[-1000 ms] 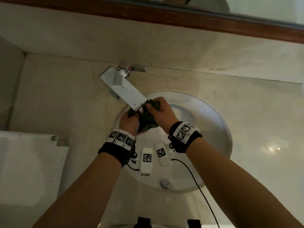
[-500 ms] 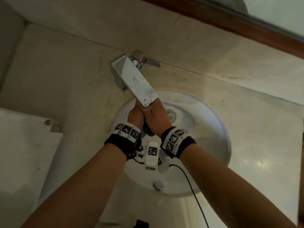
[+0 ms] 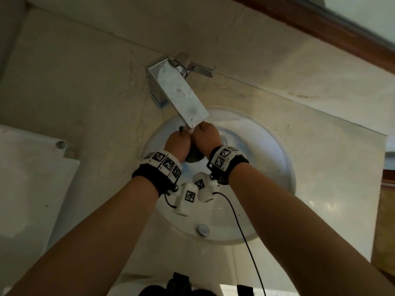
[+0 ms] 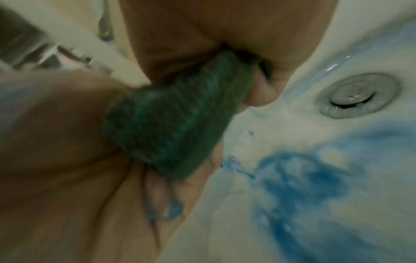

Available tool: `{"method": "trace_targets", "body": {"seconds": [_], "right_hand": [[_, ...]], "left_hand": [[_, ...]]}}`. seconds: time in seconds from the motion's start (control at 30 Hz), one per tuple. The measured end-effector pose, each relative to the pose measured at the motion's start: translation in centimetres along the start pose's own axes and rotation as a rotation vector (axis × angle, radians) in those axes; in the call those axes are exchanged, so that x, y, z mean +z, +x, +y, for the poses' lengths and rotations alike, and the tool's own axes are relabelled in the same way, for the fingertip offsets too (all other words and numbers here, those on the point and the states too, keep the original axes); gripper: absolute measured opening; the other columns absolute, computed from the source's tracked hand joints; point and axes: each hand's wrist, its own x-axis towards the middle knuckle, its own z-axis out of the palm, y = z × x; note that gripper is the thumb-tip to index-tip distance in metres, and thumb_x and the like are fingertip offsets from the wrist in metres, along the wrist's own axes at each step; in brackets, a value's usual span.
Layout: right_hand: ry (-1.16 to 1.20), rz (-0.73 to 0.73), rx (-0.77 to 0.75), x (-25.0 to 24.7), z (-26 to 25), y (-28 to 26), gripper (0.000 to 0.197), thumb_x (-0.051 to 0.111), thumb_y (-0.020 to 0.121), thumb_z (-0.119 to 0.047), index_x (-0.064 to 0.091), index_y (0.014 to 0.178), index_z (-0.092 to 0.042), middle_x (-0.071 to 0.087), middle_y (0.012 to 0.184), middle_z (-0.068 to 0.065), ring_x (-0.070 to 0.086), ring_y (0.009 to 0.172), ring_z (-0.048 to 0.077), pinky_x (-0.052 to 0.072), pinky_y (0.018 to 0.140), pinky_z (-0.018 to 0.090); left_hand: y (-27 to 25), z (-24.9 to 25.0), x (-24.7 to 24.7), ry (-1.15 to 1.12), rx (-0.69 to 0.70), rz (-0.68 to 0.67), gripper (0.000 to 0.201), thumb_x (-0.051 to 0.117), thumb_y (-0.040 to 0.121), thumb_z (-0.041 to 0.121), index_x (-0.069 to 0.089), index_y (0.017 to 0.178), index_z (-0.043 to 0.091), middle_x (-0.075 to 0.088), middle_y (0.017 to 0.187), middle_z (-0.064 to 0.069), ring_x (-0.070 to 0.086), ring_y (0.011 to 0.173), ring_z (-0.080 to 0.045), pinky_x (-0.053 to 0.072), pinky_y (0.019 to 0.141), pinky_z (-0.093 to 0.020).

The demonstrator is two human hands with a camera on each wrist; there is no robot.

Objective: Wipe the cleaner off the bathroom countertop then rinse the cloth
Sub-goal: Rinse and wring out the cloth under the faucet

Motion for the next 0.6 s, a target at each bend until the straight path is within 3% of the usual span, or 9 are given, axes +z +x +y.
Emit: {"method": "trace_targets", "body": {"seconds": [0.07,0.13,0.2,0.27,0.37,0.43,0.47,0.53,0.6], "right_hand": [[0.114,0.025,0.04,-0.8,0.6,-0.2,0.026,0.046,0.098,-0.029,0.063,0.103,-0.011,0.069,0.101,0.011,0.064,0.094,0.026,0.052,0.087,0.04],[0.26,0.042,0.035,-1.8,0.8,-0.6,0.016,0.053,0.094,-0.025,0.062,0.105,-0.019,0.068,0.104,0.006,0.064,0.097,0.022,0.052,0.088,0.037],[0.456,0.008,0.021,-2.7,0.6,-0.8,0.018,0.057,0.083,-0.017,0.065,0.098,-0.023,0.069,0.099,0.001,0.064,0.097,0.019,0.051,0.09,0.035],[0.508,-0.109,-0.006,-3.2,0.0,-1.1,0.028,0.059,0.075,-0.008,0.066,0.099,-0.022,0.071,0.094,-0.002,0.065,0.094,0.017,0.053,0.088,0.032],[0.178,-0.169,-0.015,-3.4,-0.8,-1.3,0.032,0.068,0.075,-0.021,0.068,0.107,-0.016,0.071,0.106,0.006,0.065,0.102,0.024,0.052,0.094,0.042],[-0.123,-0.156,-0.009,-3.7,-1.1,-1.5,0.022,0.062,0.09,-0.032,0.068,0.095,-0.012,0.069,0.094,0.007,0.064,0.091,0.024,0.051,0.086,0.038],[-0.245,-0.119,-0.027,-3.8,-1.1,-1.6,0.028,0.056,0.095,-0.037,0.067,0.089,-0.012,0.067,0.087,0.007,0.062,0.085,0.024,0.048,0.079,0.034],[-0.348,-0.007,-0.062,-3.8,-1.4,-2.1,0.037,0.049,0.097,-0.04,0.066,0.09,-0.008,0.064,0.087,0.009,0.06,0.082,0.025,0.043,0.074,0.03],[-0.307,0.081,-0.059,-3.6,-1.8,-2.4,0.036,0.051,0.097,-0.038,0.067,0.095,-0.005,0.064,0.093,0.013,0.061,0.084,0.025,0.045,0.073,0.029]], "left_hand": [[0.0,0.1,-0.3,-0.105,0.007,-0.065,0.037,0.059,0.086,0.03,0.064,0.112,0.004,0.068,0.109,-0.018,0.065,0.101,-0.033,0.049,0.096,-0.05],[0.4,-0.2,-1.1,-0.161,0.001,-0.138,0.051,0.072,0.066,0.025,0.065,0.112,0.007,0.07,0.1,-0.015,0.068,0.094,-0.033,0.053,0.088,-0.05],[-0.1,0.3,-1.7,-0.098,0.055,-0.204,0.046,0.07,0.073,0.001,0.061,0.119,0.006,0.068,0.095,-0.01,0.066,0.091,-0.032,0.055,0.075,-0.038],[-0.1,0.4,-2.0,-0.064,0.146,-0.186,0.052,0.068,0.075,-0.009,0.059,0.122,0.012,0.066,0.107,-0.008,0.063,0.1,-0.027,0.052,0.078,-0.034],[-0.3,0.3,-2.3,-0.107,0.178,-0.107,0.042,0.074,0.071,0.0,0.064,0.11,0.015,0.068,0.11,-0.008,0.065,0.1,-0.023,0.054,0.089,-0.038],[-1.0,0.4,-2.4,-0.058,0.151,-0.065,0.029,0.073,0.081,0.011,0.066,0.109,0.01,0.069,0.107,-0.009,0.066,0.099,-0.025,0.053,0.087,-0.035],[-1.2,0.4,-2.4,0.024,0.154,-0.045,0.027,0.07,0.086,0.02,0.065,0.11,0.007,0.068,0.107,-0.012,0.065,0.1,-0.027,0.05,0.085,-0.033],[-1.8,0.6,-2.5,0.166,0.114,-0.028,0.038,0.056,0.096,0.036,0.064,0.111,0.002,0.066,0.111,-0.019,0.062,0.103,-0.033,0.045,0.083,-0.033],[-1.8,0.6,-2.7,0.175,-0.054,-0.055,0.051,0.041,0.1,0.045,0.061,0.117,0.0,0.063,0.117,-0.022,0.059,0.107,-0.035,0.044,0.088,-0.036]]}}
